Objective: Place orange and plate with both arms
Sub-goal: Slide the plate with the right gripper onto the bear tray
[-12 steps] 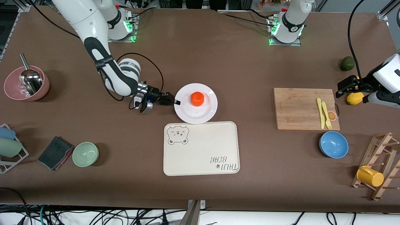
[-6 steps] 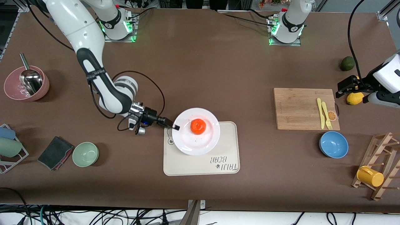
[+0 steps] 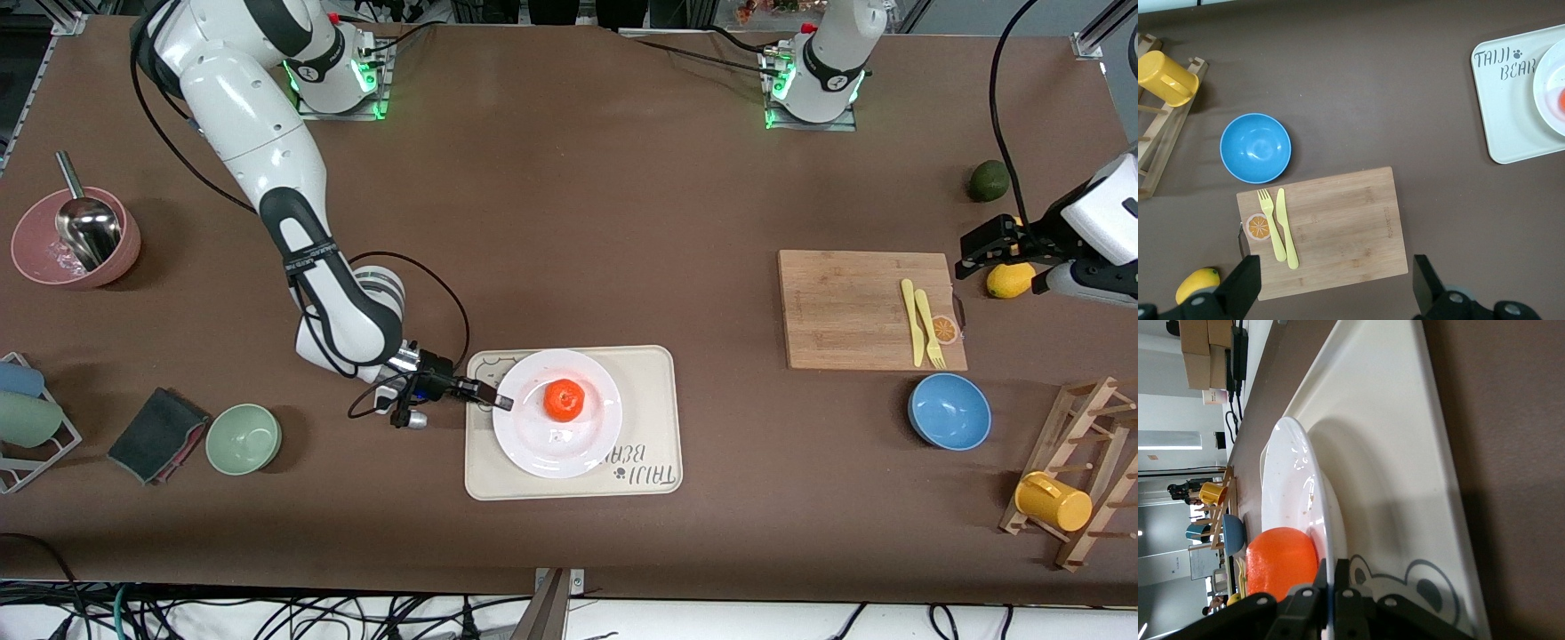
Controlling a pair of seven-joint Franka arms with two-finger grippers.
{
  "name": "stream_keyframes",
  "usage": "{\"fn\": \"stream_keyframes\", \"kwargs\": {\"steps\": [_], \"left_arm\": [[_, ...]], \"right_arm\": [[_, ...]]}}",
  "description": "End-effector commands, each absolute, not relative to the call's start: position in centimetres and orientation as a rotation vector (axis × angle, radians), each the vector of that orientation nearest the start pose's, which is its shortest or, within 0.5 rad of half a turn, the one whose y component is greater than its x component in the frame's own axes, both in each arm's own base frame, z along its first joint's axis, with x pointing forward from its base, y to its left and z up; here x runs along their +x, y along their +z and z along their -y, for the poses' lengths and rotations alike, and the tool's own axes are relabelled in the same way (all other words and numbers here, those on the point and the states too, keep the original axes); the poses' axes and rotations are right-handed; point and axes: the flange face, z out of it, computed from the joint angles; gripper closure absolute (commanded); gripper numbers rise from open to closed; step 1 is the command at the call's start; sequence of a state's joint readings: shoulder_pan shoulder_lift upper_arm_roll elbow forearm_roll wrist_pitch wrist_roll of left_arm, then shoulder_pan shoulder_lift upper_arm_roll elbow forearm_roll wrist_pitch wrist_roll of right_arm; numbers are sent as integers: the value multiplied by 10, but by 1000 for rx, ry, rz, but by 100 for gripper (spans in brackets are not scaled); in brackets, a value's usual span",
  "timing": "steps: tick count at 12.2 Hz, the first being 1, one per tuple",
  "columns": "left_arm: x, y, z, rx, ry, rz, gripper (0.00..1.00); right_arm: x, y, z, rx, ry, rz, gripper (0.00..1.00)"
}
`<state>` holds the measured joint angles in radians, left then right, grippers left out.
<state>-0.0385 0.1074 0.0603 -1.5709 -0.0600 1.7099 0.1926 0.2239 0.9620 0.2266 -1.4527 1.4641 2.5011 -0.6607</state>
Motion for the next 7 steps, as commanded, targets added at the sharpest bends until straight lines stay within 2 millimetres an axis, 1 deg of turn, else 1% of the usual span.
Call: {"fn": "stream_keyframes", "kwargs": {"steps": [1, 3, 4, 5, 6, 7], "left_arm": [[601, 580, -6, -3201, -78, -298, 0], [601, 580, -6, -3201, -78, -298, 0], [601, 580, -6, -3201, -78, -298, 0], [601, 580, -6, -3201, -78, -298, 0], [601, 580, -6, -3201, -78, -298, 0], [601, 580, -6, -3201, -78, -298, 0]], "right_arm": [[669, 127, -283, -2112, -165, -268, 100], [670, 133, -286, -2130, -170, -228, 100], [672, 135, -279, -2150, -182, -213, 72], [672, 139, -277, -2157, -188, -200, 48], [670, 140, -274, -2175, -189, -180, 16], [669, 145, -274, -2188, -192, -155, 0]]}}
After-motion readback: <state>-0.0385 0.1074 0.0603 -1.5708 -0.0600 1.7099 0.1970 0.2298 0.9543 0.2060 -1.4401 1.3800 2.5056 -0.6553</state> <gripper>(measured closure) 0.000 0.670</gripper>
